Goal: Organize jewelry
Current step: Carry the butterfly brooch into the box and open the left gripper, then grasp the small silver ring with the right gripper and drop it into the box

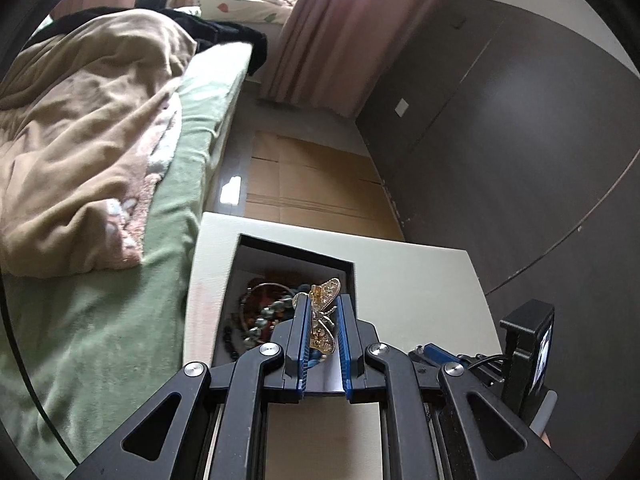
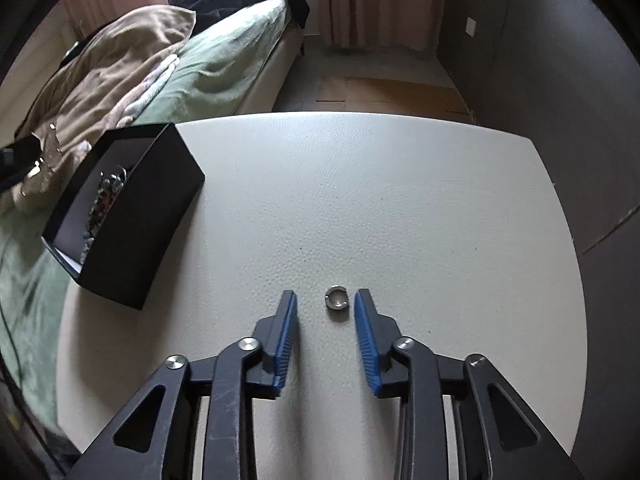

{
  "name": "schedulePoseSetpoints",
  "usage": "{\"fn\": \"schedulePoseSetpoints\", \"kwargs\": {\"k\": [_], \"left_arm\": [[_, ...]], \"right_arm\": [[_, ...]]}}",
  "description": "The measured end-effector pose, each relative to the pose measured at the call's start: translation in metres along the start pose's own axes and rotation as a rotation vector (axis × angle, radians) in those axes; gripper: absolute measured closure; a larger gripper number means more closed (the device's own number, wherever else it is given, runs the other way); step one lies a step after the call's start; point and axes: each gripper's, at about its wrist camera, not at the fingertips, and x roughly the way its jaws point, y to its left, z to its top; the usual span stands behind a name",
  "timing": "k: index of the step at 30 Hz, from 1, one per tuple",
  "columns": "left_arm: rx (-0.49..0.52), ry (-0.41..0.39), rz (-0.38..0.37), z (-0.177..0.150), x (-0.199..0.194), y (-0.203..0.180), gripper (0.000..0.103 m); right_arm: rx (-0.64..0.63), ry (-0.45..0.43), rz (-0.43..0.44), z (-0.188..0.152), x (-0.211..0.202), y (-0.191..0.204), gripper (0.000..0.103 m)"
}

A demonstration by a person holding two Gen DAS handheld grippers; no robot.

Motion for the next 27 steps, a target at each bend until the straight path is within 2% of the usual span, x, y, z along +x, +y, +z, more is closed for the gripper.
{"fn": "schedulePoseSetpoints", "kwargs": {"k": [2,4,6,9,12,14,15,16,17,19,20,21,27], "left_arm": [[-0.014,0.005,0.000,0.000,-0.001,0.005,0.090],[-0.024,0.013,-0.010,0.000,0.000,0.009,0.090],[-0.026,0.012,0.002,0.001,0.000,0.010,0.090],[-0.026,0.014,0.015,0.002,0.002,0.012,0.090],[-0.056,0.028,-0.012,0.003,0.006,0.016,0.086],[-0.066,0.037,-0.017,0.004,0.008,0.018,0.069],[-0.066,0.036,-0.016,0.003,0.008,0.018,0.049],[-0.067,0.030,-0.016,0.003,0.008,0.018,0.035],[-0.068,0.021,-0.017,0.004,0.006,0.018,0.032],[-0.069,0.007,-0.018,0.005,0.004,0.018,0.030],[-0.071,0.006,-0.017,0.006,0.004,0.018,0.030],[-0.075,0.005,-0.014,0.006,0.004,0.019,0.030],[-0.086,0.018,-0.008,0.007,0.008,0.020,0.030]], "right_arm": [[-0.009,-0.003,-0.007,0.000,0.000,0.002,0.090],[-0.005,-0.001,0.003,0.000,-0.002,0.001,0.091],[0.007,-0.006,0.019,0.001,-0.004,0.001,0.102],[0.023,-0.038,0.045,0.004,-0.014,0.003,0.102],[0.039,-0.057,0.075,0.007,-0.022,0.003,0.102],[0.070,-0.052,0.114,0.008,-0.023,0.000,0.102],[0.092,-0.046,0.134,0.009,-0.023,-0.004,0.102],[0.119,-0.042,0.157,0.010,-0.021,-0.008,0.101],[0.148,-0.034,0.174,0.011,-0.021,-0.014,0.101],[0.176,-0.011,0.178,0.014,-0.015,-0.019,0.087],[0.199,-0.008,0.181,0.013,-0.014,-0.024,0.060],[0.218,-0.020,0.185,0.013,-0.014,-0.028,0.041],[0.251,-0.014,0.188,0.017,-0.003,-0.027,0.041]]}}
